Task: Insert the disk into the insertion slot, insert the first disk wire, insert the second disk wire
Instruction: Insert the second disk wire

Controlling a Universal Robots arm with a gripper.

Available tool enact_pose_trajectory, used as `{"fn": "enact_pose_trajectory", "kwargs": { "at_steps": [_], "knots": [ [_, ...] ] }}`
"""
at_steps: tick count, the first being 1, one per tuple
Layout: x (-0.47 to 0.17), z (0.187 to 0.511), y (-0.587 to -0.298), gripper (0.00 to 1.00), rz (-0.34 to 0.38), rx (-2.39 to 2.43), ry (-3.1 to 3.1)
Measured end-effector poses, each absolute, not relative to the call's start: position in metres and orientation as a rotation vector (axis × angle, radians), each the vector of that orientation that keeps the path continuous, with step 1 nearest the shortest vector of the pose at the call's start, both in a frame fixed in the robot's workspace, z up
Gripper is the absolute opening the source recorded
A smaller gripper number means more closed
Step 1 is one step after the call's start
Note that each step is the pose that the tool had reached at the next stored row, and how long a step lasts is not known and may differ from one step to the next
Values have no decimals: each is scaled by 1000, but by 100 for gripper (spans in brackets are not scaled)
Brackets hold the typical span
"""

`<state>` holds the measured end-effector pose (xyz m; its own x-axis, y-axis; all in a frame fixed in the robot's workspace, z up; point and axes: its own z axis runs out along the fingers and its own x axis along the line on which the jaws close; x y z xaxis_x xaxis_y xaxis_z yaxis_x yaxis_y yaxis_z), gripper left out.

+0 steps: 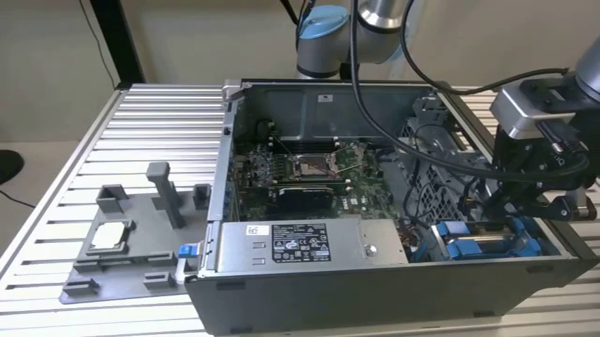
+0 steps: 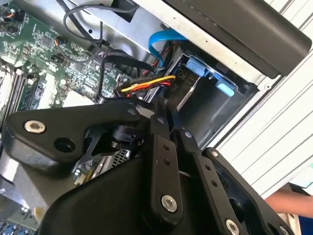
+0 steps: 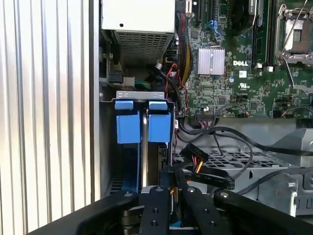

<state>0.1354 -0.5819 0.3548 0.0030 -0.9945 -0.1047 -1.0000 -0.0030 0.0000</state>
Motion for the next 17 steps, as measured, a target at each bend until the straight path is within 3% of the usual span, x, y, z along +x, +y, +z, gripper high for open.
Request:
{"fn": "enact_pose_trajectory", "kwargs": {
  "at_steps": [17],
  "knots": [
    [135, 345, -583, 0, 106, -2167, 2160]
  ]
}}
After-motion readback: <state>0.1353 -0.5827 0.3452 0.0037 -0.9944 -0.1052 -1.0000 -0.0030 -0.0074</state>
